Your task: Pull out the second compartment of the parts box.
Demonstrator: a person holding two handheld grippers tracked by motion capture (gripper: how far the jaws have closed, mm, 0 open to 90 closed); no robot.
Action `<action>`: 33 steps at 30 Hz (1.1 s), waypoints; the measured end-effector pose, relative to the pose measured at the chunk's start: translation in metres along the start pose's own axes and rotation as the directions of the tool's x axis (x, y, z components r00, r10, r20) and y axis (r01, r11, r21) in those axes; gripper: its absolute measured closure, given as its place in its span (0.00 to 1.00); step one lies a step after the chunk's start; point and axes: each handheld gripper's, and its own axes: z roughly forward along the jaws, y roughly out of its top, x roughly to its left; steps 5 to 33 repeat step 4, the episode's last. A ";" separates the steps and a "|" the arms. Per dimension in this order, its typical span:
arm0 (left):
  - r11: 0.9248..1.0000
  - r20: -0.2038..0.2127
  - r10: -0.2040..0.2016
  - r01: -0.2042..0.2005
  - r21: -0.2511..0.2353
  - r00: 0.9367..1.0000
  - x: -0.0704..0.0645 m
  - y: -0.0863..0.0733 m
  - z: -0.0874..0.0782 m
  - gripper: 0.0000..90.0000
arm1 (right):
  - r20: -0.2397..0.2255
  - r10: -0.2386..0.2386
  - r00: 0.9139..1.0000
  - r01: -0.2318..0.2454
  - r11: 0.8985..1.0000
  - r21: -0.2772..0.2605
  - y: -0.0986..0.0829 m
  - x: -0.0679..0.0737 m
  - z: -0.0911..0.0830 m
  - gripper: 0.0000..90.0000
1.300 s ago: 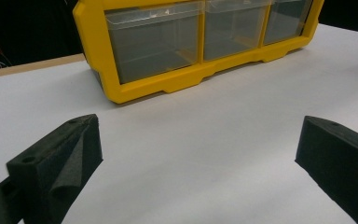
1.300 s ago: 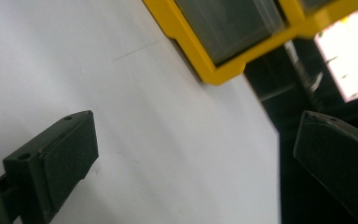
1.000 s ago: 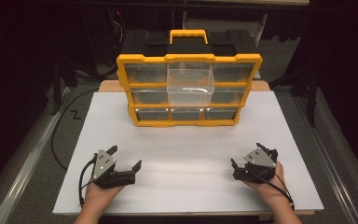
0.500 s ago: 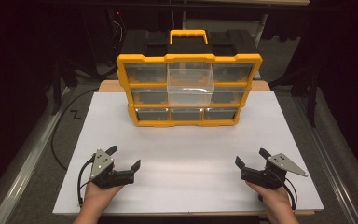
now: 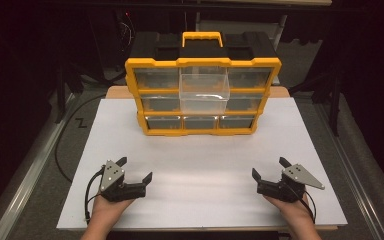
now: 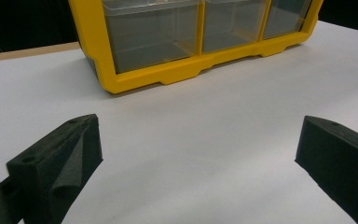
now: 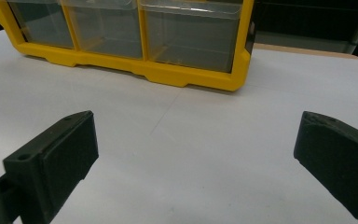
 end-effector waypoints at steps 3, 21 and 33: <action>1.000 0.000 0.000 0.000 -0.001 1.000 0.000 0.000 0.000 0.01 | 0.006 -0.006 1.000 0.006 1.000 -0.003 0.001 -0.001 0.000 0.01; 1.000 0.001 0.000 0.000 0.000 1.000 0.000 0.000 0.000 0.01 | 0.009 -0.010 1.000 0.010 1.000 -0.005 0.001 -0.001 0.000 0.01; 1.000 0.001 0.000 0.000 0.000 1.000 0.000 0.000 0.000 0.01 | 0.009 -0.010 1.000 0.010 1.000 -0.005 0.001 -0.001 0.000 0.01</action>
